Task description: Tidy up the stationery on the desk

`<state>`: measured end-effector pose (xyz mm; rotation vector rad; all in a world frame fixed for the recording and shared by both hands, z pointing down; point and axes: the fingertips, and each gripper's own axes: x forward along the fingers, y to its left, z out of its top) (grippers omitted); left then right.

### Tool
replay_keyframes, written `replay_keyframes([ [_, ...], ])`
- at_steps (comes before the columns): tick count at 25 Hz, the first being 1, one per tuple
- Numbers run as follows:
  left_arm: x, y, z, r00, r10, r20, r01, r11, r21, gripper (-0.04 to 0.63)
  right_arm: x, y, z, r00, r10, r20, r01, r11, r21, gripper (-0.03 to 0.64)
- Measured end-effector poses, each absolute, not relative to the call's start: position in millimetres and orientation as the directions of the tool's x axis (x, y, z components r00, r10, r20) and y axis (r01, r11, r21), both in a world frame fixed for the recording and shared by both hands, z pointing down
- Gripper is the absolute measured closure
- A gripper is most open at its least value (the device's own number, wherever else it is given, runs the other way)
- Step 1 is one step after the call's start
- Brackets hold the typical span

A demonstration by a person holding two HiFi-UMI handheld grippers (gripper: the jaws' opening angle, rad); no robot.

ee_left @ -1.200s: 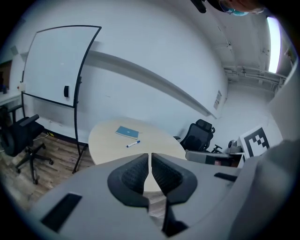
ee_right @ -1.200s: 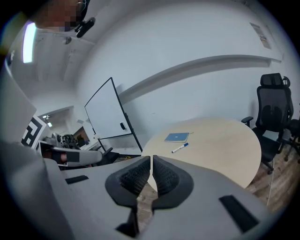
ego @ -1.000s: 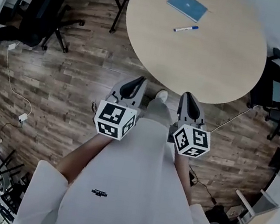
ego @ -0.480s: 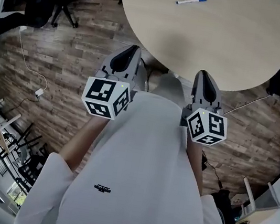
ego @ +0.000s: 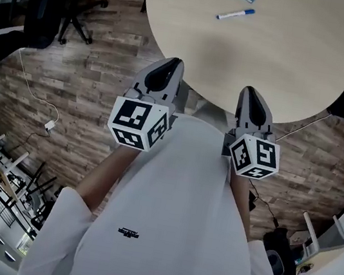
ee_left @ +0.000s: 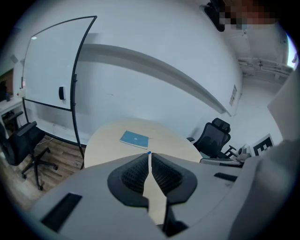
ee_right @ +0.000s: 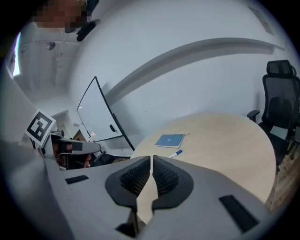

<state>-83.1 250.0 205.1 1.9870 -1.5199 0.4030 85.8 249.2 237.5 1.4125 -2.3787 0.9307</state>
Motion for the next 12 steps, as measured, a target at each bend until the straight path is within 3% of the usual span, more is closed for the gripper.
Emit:
replay_keyframes([
  [12, -134.7, 144.3, 205.4, 0.555, -0.644, 0.527, -0.832, -0.413, 0.371, 0.561, 1.2, 162.7, 204.3, -0.335, -0.8, 0.498, -0.926, 0.182, -0.33, 0.574],
])
